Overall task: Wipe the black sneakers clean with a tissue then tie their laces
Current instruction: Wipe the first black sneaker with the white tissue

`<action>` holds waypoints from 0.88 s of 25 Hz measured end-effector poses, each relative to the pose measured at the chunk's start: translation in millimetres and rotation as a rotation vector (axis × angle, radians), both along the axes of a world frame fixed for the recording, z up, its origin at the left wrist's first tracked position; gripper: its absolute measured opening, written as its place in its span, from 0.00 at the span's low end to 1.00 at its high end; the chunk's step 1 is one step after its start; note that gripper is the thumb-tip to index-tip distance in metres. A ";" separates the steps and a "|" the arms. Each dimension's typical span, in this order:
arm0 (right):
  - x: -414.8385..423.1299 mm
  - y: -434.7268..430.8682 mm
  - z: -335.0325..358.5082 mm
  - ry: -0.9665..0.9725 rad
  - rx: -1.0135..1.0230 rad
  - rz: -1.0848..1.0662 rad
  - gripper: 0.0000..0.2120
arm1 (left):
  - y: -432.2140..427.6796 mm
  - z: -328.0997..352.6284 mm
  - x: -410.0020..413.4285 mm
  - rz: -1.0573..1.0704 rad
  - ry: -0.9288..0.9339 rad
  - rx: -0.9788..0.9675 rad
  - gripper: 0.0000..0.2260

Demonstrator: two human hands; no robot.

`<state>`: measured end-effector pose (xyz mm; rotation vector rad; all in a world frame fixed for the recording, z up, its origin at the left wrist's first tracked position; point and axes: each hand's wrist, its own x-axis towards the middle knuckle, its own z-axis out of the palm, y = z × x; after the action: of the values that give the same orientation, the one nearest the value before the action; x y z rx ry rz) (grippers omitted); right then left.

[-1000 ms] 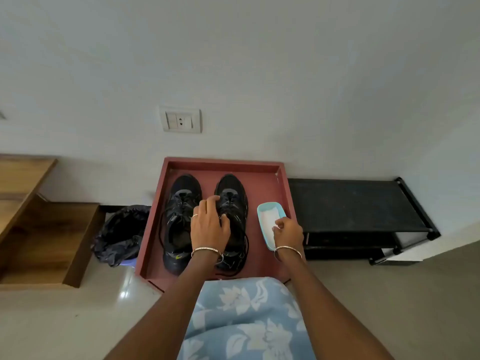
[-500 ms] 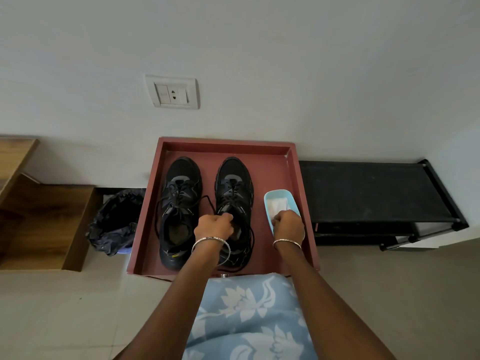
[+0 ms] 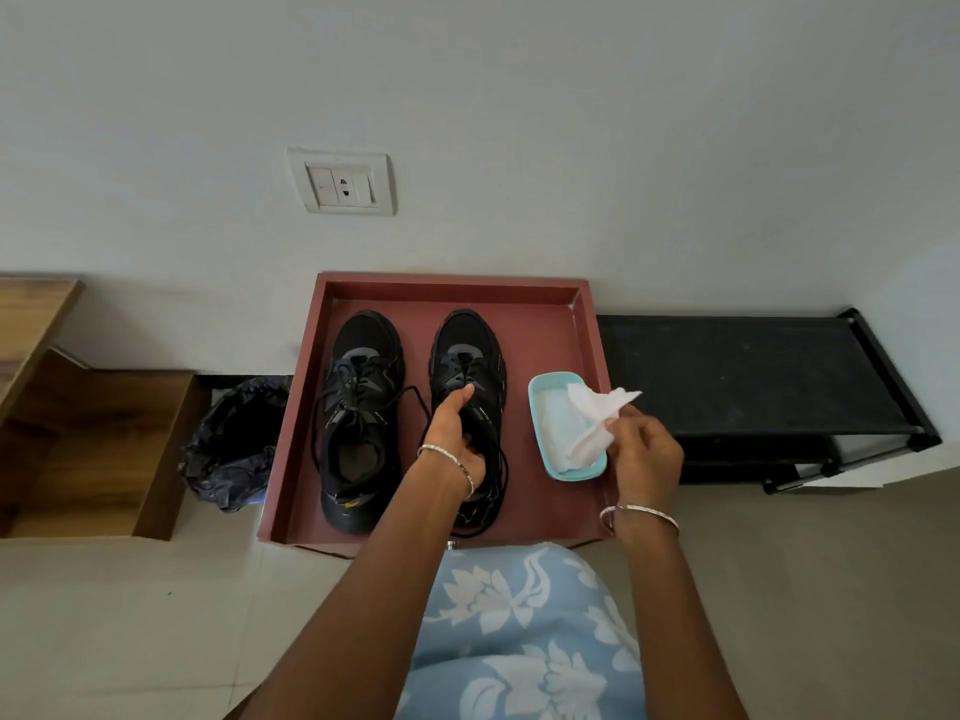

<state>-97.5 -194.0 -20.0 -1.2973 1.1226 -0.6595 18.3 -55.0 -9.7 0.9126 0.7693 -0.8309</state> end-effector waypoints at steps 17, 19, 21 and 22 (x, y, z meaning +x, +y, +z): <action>-45.1 23.9 80.7 -0.529 0.677 0.214 0.22 | 45.8 100.8 -36.0 0.000 -0.384 -0.196 0.15; -56.9 41.9 112.8 -0.546 0.558 0.298 0.24 | 64.1 128.9 -52.0 -0.008 -0.443 -0.308 0.17; -68.0 62.7 147.1 -0.539 0.408 0.288 0.23 | 81.0 152.3 -67.8 -0.022 -0.475 -0.420 0.23; -75.4 74.7 166.9 -0.525 0.308 0.291 0.23 | 90.2 163.4 -78.0 -0.034 -0.482 -0.475 0.26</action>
<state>-172.9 -119.3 146.9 -0.9226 0.5638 -0.5397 -59.7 35.2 153.7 0.6569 0.1244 -0.7379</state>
